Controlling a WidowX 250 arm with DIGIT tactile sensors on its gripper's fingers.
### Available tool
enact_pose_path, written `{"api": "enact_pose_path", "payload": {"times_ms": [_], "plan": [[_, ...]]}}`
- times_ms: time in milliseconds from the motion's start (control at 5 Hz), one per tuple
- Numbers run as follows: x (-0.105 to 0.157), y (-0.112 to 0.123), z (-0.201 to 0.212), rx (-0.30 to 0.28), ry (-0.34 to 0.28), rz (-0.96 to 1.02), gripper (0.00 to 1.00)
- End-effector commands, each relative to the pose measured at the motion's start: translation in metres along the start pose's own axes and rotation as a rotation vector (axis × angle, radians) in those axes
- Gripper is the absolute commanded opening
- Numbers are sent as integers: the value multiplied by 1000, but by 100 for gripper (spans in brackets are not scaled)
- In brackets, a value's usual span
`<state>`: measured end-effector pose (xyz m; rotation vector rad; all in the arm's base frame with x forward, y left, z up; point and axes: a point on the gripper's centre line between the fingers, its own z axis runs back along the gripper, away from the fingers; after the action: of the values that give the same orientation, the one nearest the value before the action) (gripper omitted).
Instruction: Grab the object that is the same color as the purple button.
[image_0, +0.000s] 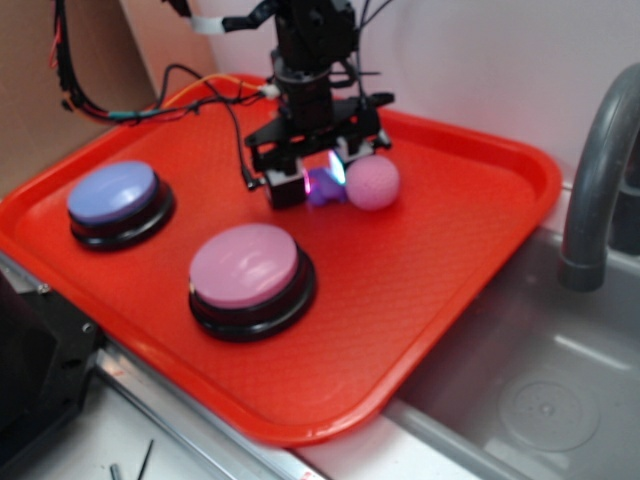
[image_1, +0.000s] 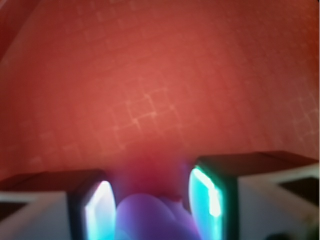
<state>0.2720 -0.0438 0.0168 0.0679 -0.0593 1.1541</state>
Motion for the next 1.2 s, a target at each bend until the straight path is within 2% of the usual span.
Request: {"api": "enact_pose_path", "payload": {"times_ms": [0, 400, 600, 800, 1000], "plan": [[19, 15, 29, -56, 5, -50, 0], [33, 10, 103, -99, 26, -548, 0], [31, 19, 147, -171, -18, -793, 0], [28, 25, 178, -177, -19, -1027, 0], [28, 33, 202, -168, -29, -1082, 0]]}}
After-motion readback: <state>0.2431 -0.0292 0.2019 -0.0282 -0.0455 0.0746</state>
